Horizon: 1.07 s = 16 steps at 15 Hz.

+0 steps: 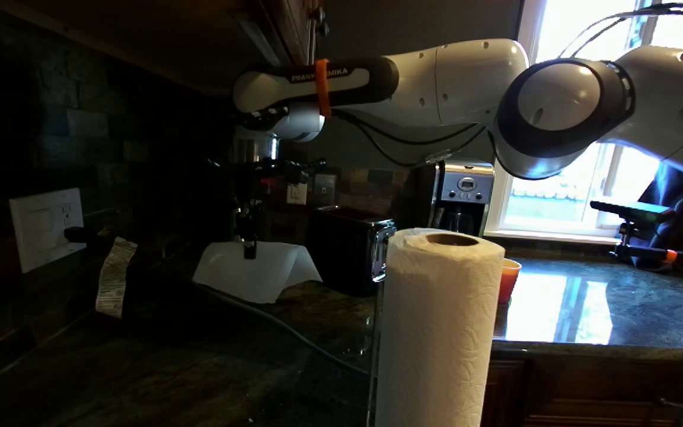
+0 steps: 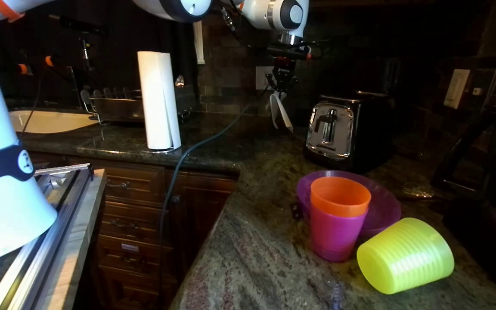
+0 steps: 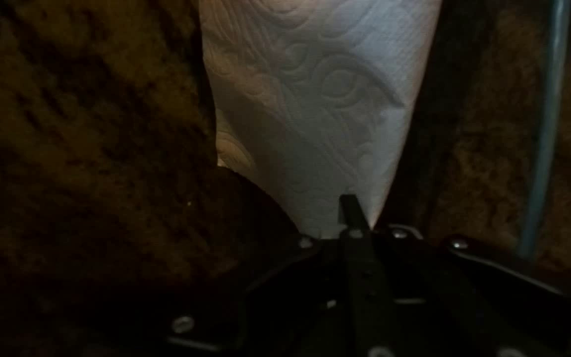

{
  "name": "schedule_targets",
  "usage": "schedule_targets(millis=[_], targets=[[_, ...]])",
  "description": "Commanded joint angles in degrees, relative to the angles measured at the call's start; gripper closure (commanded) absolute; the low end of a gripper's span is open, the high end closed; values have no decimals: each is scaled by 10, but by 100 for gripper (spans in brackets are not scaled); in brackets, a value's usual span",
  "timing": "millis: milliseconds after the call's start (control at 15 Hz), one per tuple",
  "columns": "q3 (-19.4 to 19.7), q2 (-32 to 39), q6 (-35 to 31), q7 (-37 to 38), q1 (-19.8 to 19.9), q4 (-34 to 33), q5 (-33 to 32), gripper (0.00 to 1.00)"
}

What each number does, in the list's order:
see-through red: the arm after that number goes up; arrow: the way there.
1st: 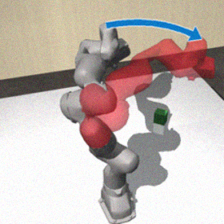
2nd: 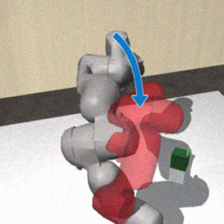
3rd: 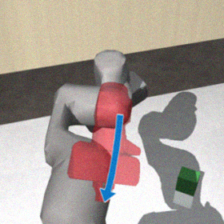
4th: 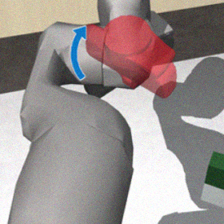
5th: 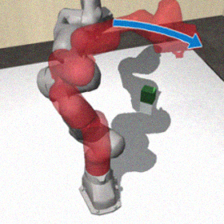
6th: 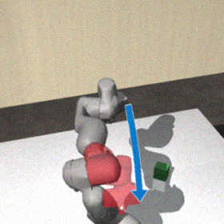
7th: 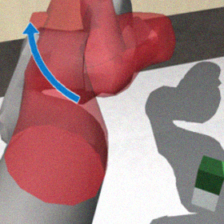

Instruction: Pick up the napkin and wipe the counter

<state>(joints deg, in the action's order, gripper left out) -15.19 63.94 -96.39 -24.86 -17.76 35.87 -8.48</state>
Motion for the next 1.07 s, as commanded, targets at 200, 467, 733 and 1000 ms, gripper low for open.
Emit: schedule_targets(millis=[200, 467, 733, 1000], targets=[[22, -31, -170, 152, 22, 112, -2, 100], [63, -70, -315, 206, 22, 216, -38, 100], [113, -110, -379, 255, 17, 301, -77, 100], [122, -107, -383, 218, 22, 316, -86, 100]])
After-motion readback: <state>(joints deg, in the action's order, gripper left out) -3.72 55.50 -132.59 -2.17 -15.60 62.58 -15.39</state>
